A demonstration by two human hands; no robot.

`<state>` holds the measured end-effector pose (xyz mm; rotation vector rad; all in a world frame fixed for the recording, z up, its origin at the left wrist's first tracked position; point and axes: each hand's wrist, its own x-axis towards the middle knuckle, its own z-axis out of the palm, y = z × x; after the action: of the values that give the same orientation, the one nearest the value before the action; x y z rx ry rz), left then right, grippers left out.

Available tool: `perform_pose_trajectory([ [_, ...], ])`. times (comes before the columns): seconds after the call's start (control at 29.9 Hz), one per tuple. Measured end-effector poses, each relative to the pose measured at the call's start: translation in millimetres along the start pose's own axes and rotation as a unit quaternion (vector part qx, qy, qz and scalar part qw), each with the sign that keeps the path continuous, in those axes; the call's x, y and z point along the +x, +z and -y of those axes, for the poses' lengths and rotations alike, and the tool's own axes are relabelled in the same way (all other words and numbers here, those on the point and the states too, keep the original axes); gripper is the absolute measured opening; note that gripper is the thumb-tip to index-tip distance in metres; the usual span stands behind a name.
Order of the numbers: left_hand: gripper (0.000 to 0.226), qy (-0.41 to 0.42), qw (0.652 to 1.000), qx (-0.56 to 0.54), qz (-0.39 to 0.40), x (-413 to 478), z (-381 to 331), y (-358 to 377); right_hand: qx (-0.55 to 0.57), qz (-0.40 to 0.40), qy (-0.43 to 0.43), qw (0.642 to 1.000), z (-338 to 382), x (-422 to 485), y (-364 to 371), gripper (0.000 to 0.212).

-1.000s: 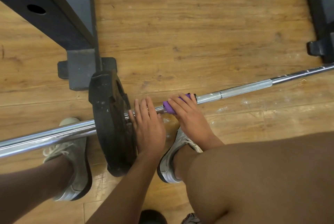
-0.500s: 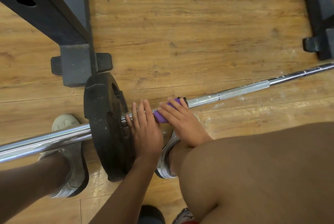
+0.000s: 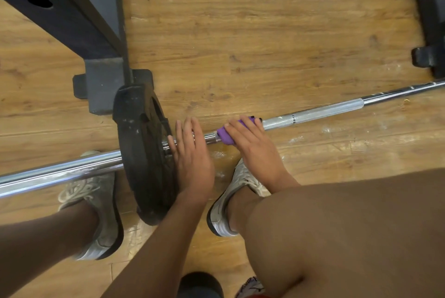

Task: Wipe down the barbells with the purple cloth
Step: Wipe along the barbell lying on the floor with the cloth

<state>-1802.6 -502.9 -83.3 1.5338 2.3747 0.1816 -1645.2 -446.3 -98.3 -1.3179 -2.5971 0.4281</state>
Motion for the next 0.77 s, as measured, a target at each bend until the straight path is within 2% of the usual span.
perform_pose_trajectory([
  [0.1,0.089,0.004,1.0,-0.008,-0.002,11,1,-2,0.023,-0.029,0.117,0.992,-8,23,1,0.049],
  [0.13,0.088,0.004,1.0,-0.012,-0.006,15,2,-2,0.026,-0.031,0.117,0.992,-4,29,3,0.048],
  [0.23,0.076,0.001,0.999,-0.033,-0.012,27,5,-3,0.014,-0.009,0.003,1.0,7,34,13,0.048],
  [0.3,0.065,-0.003,0.999,-0.047,-0.009,36,7,-6,0.007,-0.013,-0.029,0.999,6,35,13,0.049],
  [0.47,0.053,-0.017,0.996,-0.08,-0.026,60,8,-13,0.036,-0.062,0.093,0.993,-8,48,8,0.05],
  [0.67,0.052,-0.003,0.997,-0.076,-0.024,81,8,-17,0.014,-0.043,0.036,0.998,-6,49,16,0.056],
  [0.77,0.051,-0.011,0.998,-0.068,-0.01,92,7,-22,0.001,-0.074,0.082,0.994,-13,62,16,0.051],
])
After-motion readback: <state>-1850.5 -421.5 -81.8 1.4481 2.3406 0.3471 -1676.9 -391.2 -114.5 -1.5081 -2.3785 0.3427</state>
